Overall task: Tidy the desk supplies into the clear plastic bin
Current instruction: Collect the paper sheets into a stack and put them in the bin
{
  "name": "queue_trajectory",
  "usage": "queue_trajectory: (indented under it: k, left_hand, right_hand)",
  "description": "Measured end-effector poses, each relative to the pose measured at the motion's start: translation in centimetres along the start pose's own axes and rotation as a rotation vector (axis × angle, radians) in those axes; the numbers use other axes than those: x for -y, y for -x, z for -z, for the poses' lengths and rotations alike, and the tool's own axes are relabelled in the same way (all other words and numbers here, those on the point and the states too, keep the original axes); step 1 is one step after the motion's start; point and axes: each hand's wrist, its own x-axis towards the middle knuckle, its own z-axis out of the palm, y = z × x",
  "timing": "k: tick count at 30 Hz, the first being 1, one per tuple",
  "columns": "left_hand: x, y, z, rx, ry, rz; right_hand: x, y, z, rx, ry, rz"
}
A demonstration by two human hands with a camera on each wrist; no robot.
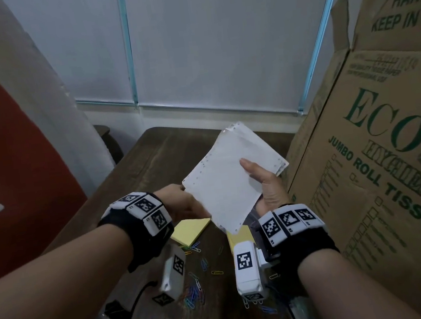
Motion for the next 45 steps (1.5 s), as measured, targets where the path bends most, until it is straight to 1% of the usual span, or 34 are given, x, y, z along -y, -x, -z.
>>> queue_trajectory:
  k: [3, 6, 7, 9, 13, 15, 17, 20, 21, 23, 25, 28, 29, 30, 32, 34, 35, 37, 39, 40, 42, 43, 45]
  left_hand:
    - [-0.7, 0.2, 0.3, -0.038, -0.002, -0.018]
    - [-1.0, 0.0, 0.6, -0.124, -0.072, -0.068]
    - [-1.0, -0.2, 0.7, -0.166, -0.114, -0.1]
    - [-1.1, -0.6, 0.7, -0.243, -0.269, -0.166]
    - [-2.0, -0.4, 0.7, -0.319, -0.505, -0.28]
    - [-2.6, -0.1, 0.7, -0.312, -0.669, -0.318]
    - [-3.0, 0.2, 0.4, -0.274, -0.795, -0.316]
    - [-3.1, 0.4, -0.1, -0.172, -0.867, -0.284]
    - [-3.1, 0.5, -0.1, -0.124, -0.865, -0.271]
    - [-3.5, 0.7, 0.1, -0.037, -0.779, -0.239]
    - [-3.9, 0.7, 0.6, -0.04, -0.612, -0.244]
    - [-4.0, 0.7, 1.3, -0.058, -0.328, -0.283]
    - [-3.9, 0.6, 1.3, -0.046, -0.265, -0.291]
    - [-3.7, 0.6, 1.2, -0.045, -0.228, -0.297]
    - [-3.2, 0.3, 1.2, -0.096, -0.214, -0.307]
    - [-2.7, 0.1, 1.2, -0.156, -0.241, -0.317]
    - [-2.4, 0.0, 1.1, -0.168, -0.268, -0.324]
    - [-2.2, 0.2, 0.8, -0.152, -0.373, -0.334]
    - [-2.2, 0.5, 0.2, -0.098, -0.491, -0.313]
    - [-2.3, 0.6, 0.1, -0.076, -0.514, -0.297]
    - [-2.4, 0.6, 0.2, -0.074, -0.44, -0.261]
    - [-2.4, 0.7, 0.3, -0.1, -0.369, -0.254]
    - [-2.4, 0.5, 0.8, -0.152, -0.246, -0.284]
  right_hand:
    - [0.4, -0.2, 0.7, -0.034, 0.039, 0.017]
    - [0.3, -0.1, 0.8, -0.051, 0.081, 0.02]
    - [0.1, 0.0, 0.6, -0.058, 0.083, 0.032]
    - [-0.3, -0.1, 0.3, -0.077, 0.087, 0.055]
    - [-0.3, -0.3, 0.5, -0.073, 0.096, 0.033]
    - [0.0, -0.4, 0.8, -0.042, 0.103, -0.01]
    - [0.3, -0.3, 0.8, -0.005, 0.11, -0.044]
    - [0.2, -0.1, 0.2, 0.009, 0.137, -0.055]
    - [0.2, -0.1, 0.0, -0.006, 0.15, -0.058]
    - [0.0, -0.2, 0.0, -0.034, 0.194, -0.061]
    - [0.0, -0.1, 0.3, -0.02, 0.254, -0.075]
    - [0.1, 0.4, 0.3, 0.104, 0.363, -0.119]
    - [0.1, 0.5, 0.1, 0.136, 0.383, -0.126]
    - [0.0, 0.5, -0.1, 0.133, 0.389, -0.119]
    - [-0.2, 0.3, -0.6, 0.047, 0.387, -0.067]
    - [-0.2, -0.3, -0.8, -0.076, 0.366, 0.013]
    - [-0.1, -0.6, -0.8, -0.105, 0.363, 0.038]
    - [-0.1, -0.7, -1.1, -0.083, 0.407, 0.041]
    - [-0.1, -0.5, -1.4, -0.026, 0.473, 0.023]
    - [-0.1, -0.4, -1.5, -0.008, 0.491, 0.023]
    - [0.0, -0.2, -1.4, 0.017, 0.502, 0.029]
    - [0.2, -0.1, -1.3, 0.024, 0.509, 0.033]
    - [0.6, 0.0, -1.1, 0.046, 0.54, 0.043]
